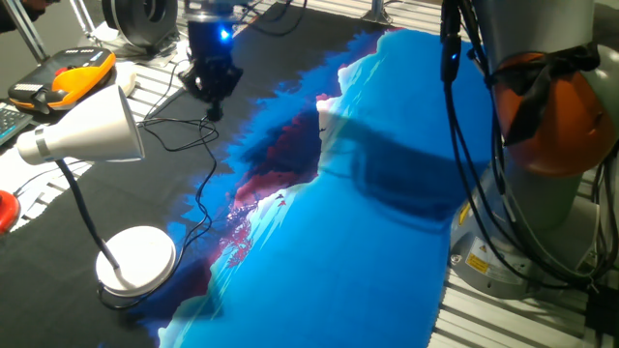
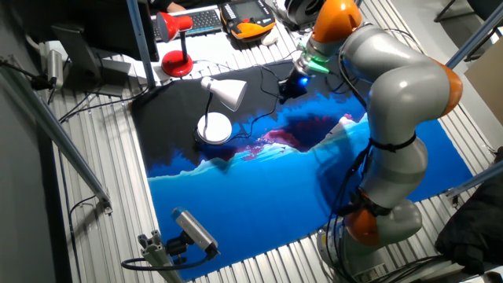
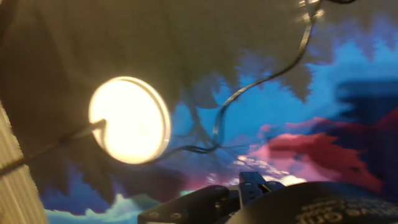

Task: Turn on the desk lamp by pressing the button

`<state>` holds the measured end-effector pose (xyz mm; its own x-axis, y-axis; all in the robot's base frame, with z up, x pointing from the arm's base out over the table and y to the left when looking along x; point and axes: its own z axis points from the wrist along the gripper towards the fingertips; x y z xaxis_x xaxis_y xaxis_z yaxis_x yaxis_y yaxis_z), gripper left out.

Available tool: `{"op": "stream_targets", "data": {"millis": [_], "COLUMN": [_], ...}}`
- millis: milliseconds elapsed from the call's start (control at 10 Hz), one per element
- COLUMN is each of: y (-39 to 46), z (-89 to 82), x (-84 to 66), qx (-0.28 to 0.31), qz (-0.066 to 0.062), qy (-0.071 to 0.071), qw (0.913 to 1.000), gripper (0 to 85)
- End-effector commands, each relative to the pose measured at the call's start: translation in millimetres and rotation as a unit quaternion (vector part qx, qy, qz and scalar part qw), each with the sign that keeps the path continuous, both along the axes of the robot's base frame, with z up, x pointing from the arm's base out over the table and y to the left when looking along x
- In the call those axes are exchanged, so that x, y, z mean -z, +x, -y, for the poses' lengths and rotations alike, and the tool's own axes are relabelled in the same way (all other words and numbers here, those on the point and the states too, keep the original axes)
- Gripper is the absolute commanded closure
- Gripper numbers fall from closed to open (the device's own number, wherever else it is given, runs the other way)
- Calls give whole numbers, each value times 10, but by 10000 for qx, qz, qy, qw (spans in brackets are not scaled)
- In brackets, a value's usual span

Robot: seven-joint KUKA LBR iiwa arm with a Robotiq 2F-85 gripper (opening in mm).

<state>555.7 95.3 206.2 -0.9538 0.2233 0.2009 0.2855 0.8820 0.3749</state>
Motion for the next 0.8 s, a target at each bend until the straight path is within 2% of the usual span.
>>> {"op": "stream_targets", "data": {"millis": [0, 400, 500, 700], "y": [16, 98, 120, 201], "z": [-183, -495, -567, -606], "x": [19, 67, 78, 173], "qx": [36, 282, 320, 357], "qz": [-11, -105, -115, -120], "qy": [4, 106, 71, 173], "qw": [10000, 9995, 9994, 9991], "gripper": [850, 850, 850, 850]}}
